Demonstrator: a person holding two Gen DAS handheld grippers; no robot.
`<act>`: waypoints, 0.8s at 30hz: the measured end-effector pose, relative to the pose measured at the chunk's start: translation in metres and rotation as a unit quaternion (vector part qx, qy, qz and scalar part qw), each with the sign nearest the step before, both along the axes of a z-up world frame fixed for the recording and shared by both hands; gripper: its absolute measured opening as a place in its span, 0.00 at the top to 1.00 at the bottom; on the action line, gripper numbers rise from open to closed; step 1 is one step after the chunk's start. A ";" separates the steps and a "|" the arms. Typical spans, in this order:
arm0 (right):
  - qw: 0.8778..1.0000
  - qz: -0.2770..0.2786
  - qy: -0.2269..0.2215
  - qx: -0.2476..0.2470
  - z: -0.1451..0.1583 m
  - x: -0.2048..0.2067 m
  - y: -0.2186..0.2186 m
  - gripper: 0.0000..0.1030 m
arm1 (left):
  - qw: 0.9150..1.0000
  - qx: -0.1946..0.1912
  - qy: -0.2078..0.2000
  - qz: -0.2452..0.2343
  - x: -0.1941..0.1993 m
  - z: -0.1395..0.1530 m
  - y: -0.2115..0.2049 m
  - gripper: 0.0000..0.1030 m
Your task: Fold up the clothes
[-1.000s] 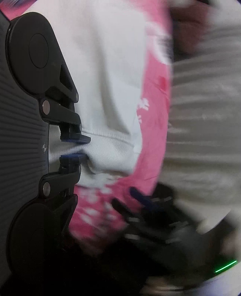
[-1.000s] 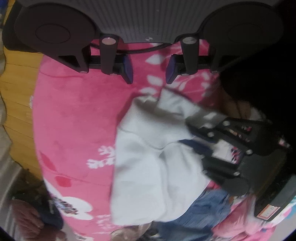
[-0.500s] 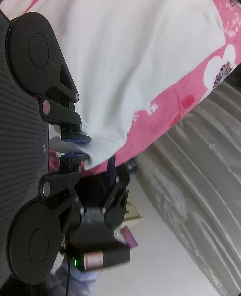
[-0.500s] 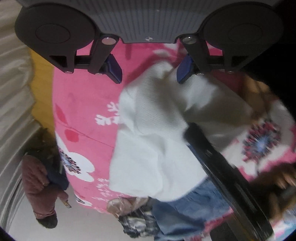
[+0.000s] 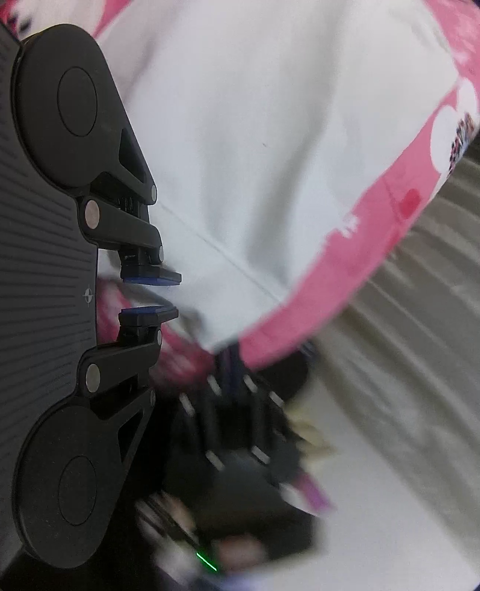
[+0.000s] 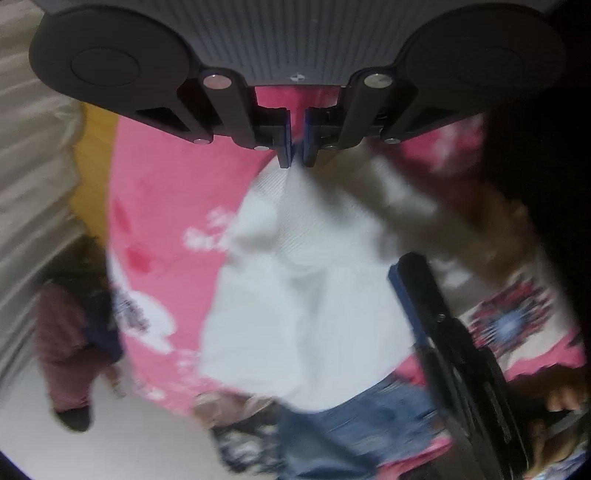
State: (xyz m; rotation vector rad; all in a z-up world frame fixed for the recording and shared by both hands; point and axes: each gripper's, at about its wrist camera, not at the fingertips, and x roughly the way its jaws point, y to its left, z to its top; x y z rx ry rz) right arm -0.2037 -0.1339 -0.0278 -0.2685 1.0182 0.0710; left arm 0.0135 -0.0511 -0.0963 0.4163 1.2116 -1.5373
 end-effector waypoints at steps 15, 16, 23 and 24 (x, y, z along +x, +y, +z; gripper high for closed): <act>0.999 0.024 -0.018 -0.039 -0.009 0.013 0.003 0.51 | 0.996 -0.073 -0.056 -0.006 -0.014 0.015 0.010 0.80; 0.998 0.033 -0.008 -0.049 -0.015 0.016 0.004 0.50 | 0.994 -0.072 -0.076 -0.023 -0.021 0.013 0.007 0.79; 0.993 0.021 -0.030 -0.109 -0.035 0.019 0.016 0.38 | 0.997 -0.060 -0.052 -0.019 -0.026 -0.004 -0.001 0.76; 0.992 0.012 -0.040 -0.118 -0.037 0.018 0.018 0.38 | 0.997 -0.058 -0.049 -0.011 -0.024 -0.005 0.000 0.76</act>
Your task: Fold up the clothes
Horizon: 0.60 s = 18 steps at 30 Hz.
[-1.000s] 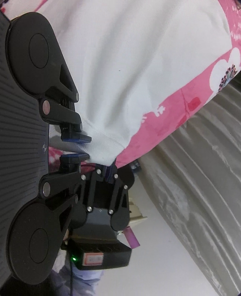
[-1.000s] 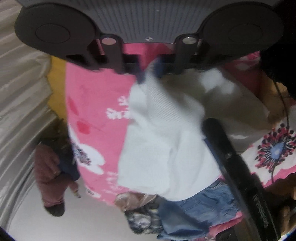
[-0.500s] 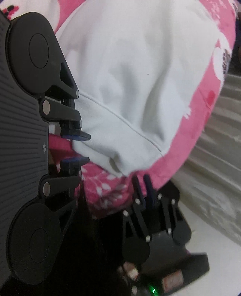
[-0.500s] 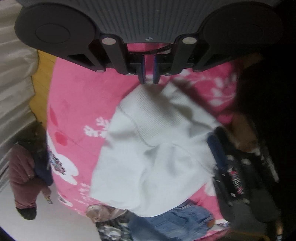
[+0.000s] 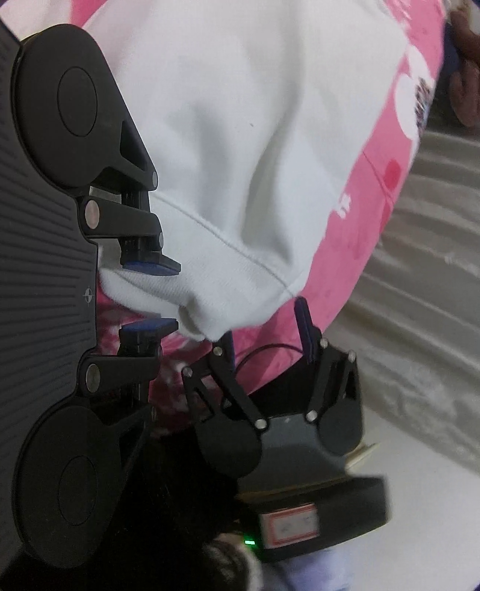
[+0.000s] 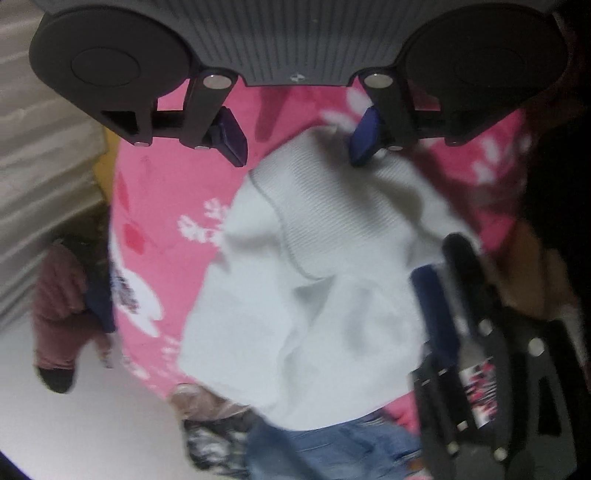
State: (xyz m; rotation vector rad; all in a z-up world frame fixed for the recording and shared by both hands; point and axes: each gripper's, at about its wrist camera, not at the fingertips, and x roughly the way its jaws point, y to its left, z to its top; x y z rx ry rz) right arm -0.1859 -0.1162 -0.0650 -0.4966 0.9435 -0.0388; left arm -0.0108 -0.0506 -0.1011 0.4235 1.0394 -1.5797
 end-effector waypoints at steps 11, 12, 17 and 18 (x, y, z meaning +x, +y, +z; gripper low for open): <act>0.991 0.060 -0.094 -0.075 0.003 -0.013 0.022 0.47 | 1.000 -0.010 0.005 0.008 0.001 0.000 0.003 0.74; 0.990 0.074 -0.094 -0.077 0.002 -0.011 0.026 0.47 | 1.000 -0.010 0.006 0.011 0.002 0.000 0.003 0.74; 0.976 0.061 -0.154 -0.144 -0.003 -0.012 0.035 0.61 | 1.000 -0.013 0.009 0.024 0.005 0.000 0.004 0.73; 0.970 0.044 -0.175 -0.163 0.000 -0.014 0.035 0.67 | 1.000 -0.014 0.010 0.026 0.006 0.000 0.004 0.73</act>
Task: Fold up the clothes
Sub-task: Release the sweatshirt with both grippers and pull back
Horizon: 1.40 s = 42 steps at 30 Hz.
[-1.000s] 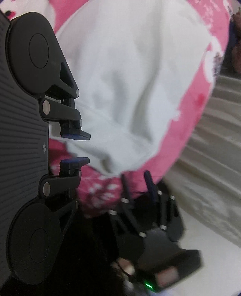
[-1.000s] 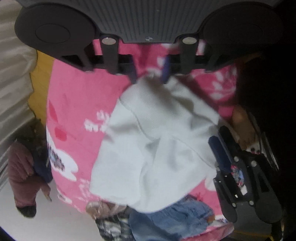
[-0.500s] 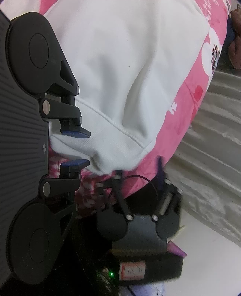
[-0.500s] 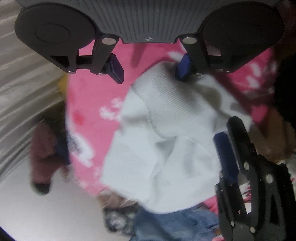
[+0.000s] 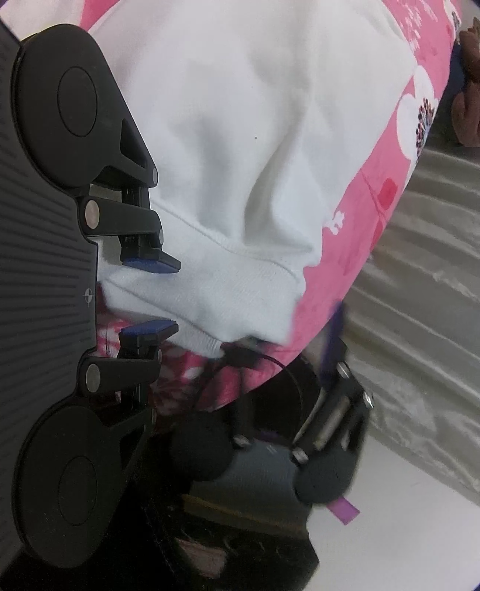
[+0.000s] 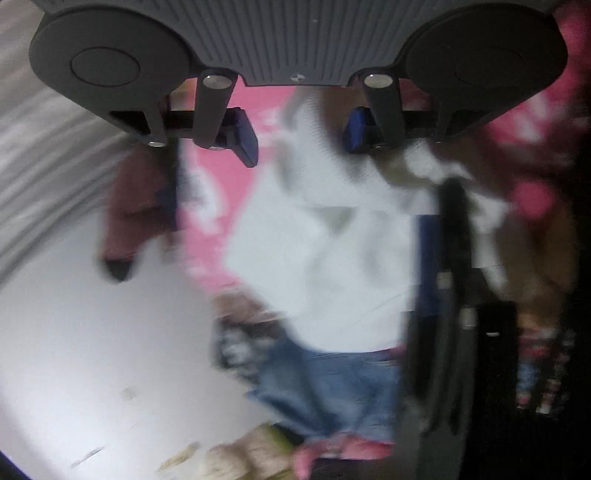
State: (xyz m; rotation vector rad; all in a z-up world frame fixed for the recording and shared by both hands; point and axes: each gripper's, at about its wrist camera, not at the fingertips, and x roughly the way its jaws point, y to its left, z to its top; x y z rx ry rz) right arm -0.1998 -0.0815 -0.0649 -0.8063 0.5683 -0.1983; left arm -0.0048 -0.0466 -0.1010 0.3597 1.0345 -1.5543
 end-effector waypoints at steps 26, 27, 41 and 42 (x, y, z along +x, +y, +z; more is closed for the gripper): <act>0.970 -0.002 0.146 0.196 0.068 -0.011 -0.053 0.51 | 0.973 0.025 -0.207 -0.097 -0.030 0.004 0.032 0.69; 0.970 0.004 0.149 0.191 0.065 -0.011 -0.052 0.51 | 0.972 0.030 -0.211 -0.102 -0.030 0.004 0.036 0.66; 0.957 0.053 0.143 0.247 0.050 0.021 -0.058 0.44 | 0.959 0.112 -0.249 -0.078 -0.019 0.009 0.072 1.00; 0.956 0.058 0.152 0.244 0.042 0.025 -0.057 0.44 | 0.959 0.118 -0.244 -0.079 -0.018 0.008 0.074 1.00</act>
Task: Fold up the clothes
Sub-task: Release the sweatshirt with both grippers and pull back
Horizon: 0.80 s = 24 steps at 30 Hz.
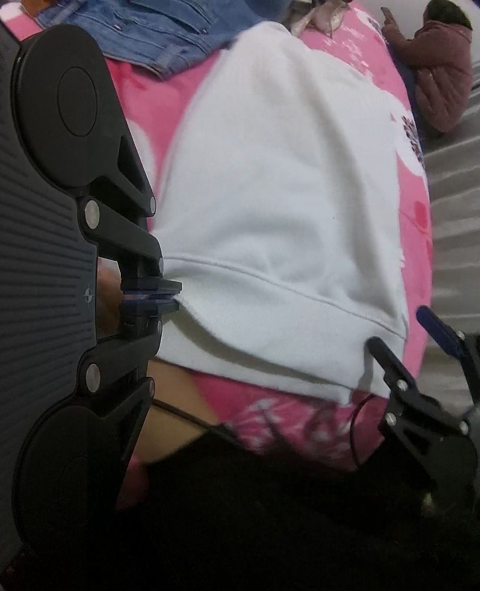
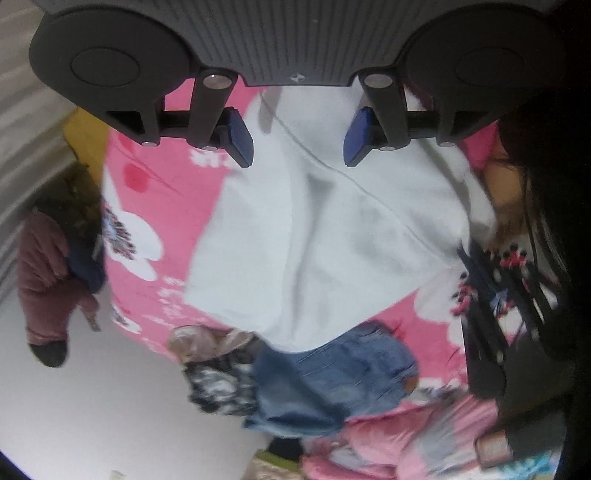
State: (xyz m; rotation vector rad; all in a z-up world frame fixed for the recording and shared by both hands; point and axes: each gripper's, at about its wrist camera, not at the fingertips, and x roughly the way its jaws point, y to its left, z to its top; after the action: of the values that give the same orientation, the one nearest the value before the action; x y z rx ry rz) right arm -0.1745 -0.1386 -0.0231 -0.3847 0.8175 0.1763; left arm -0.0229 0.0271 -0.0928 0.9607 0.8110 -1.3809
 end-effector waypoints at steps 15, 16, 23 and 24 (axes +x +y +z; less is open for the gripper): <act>0.984 0.086 0.151 0.027 -0.027 -0.022 0.013 0.41 | 0.994 0.099 0.044 0.020 0.015 -0.012 0.018 0.98; 0.982 0.088 0.160 0.040 -0.022 -0.025 0.009 0.42 | 0.994 0.090 0.059 0.033 0.022 -0.003 0.021 0.98; 0.992 0.017 0.069 0.105 0.025 0.004 -0.028 0.43 | 0.973 -0.126 0.122 0.147 0.092 0.039 -0.023 0.98; 0.993 0.004 0.040 0.109 0.026 0.018 -0.030 0.43 | 0.971 -0.157 0.109 0.144 0.095 0.033 -0.036 0.98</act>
State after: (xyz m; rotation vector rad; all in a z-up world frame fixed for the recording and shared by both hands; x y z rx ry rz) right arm -0.1566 -0.1687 0.0026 -0.1754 0.8650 0.2878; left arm 0.0725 -0.0086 -0.0594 0.4305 0.8277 -1.3221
